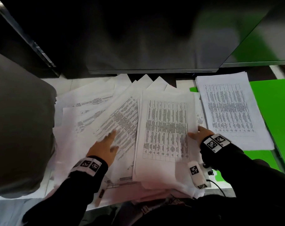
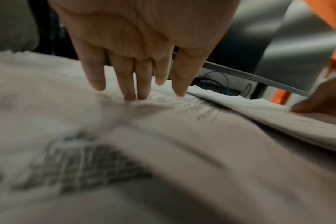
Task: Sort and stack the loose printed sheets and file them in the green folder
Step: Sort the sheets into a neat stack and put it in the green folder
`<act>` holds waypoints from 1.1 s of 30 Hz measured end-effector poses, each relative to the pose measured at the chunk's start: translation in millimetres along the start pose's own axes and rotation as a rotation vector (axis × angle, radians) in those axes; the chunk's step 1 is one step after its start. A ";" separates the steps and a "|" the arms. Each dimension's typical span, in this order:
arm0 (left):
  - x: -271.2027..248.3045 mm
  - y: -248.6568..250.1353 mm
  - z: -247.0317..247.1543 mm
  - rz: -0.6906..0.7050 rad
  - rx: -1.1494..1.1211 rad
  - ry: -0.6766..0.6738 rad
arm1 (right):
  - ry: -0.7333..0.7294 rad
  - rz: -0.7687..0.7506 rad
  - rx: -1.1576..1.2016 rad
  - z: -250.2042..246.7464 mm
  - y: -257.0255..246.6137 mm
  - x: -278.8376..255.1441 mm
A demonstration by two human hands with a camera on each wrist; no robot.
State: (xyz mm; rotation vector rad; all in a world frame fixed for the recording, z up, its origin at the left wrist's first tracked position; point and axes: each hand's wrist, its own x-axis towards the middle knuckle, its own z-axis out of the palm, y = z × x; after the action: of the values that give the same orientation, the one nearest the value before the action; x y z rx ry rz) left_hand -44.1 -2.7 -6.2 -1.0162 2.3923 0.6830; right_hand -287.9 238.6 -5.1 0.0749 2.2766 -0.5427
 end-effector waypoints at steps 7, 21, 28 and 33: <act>-9.3 16.2 -9.8 -0.032 0.035 0.082 | -0.041 0.034 0.084 3.8 2.2 11.7; 52.4 -8.7 -19.2 -0.232 -0.342 0.111 | -0.022 -0.018 0.063 5.4 17.1 23.7; 75.0 -72.2 -79.2 -0.179 0.410 0.085 | -0.006 -0.022 0.111 8.2 19.9 27.6; 84.9 -77.9 -86.1 -0.076 0.284 0.133 | -0.001 -0.017 0.132 9.0 19.3 27.3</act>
State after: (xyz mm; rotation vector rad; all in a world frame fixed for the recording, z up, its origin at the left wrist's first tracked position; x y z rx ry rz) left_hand -56.8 -146.0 -8.5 -1.0508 2.4585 0.2454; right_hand -296.4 249.4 -36.9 0.1208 2.2400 -0.7013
